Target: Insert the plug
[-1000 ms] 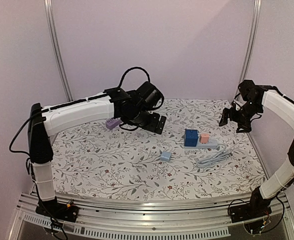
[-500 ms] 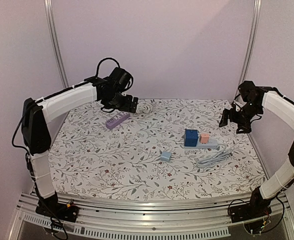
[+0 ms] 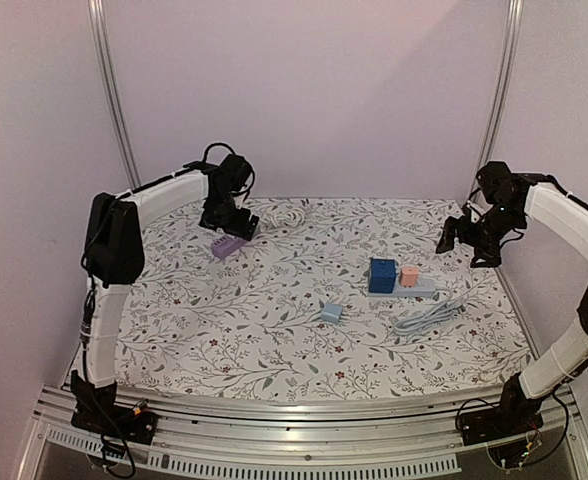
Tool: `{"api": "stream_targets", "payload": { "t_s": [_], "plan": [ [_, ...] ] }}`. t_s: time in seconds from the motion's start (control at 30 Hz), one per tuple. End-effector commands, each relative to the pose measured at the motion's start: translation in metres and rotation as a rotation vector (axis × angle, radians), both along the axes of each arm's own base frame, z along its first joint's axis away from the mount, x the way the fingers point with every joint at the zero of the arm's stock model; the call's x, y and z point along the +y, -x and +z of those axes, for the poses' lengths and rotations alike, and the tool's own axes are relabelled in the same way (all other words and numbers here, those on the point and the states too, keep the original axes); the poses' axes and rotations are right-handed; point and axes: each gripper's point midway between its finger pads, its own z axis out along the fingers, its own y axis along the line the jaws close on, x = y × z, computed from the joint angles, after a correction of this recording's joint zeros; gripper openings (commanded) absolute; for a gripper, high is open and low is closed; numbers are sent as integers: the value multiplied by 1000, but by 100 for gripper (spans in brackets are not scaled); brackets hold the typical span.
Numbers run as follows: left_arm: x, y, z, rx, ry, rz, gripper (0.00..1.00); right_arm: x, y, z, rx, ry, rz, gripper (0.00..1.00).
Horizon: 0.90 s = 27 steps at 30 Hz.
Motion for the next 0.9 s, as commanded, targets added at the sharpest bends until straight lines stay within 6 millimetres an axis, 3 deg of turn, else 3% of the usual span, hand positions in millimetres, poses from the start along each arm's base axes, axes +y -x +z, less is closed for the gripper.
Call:
{"api": "stream_targets", "payload": {
  "t_s": [0.0, 0.47, 0.7, 0.87],
  "plan": [
    [26, -9, -19, 68, -38, -34, 100, 10, -3, -3, 29, -29, 8, 99],
    [37, -21, -81, 179, -23, -94, 97, 38, -12, -21, 145, -20, 56, 99],
    [41, -23, -91, 199, -1, -88, 74, 51, -8, -33, 189, -18, 73, 99],
    [39, -17, -88, 213, -8, -127, 49, 57, -8, -32, 191, -20, 82, 99]
  ]
}}
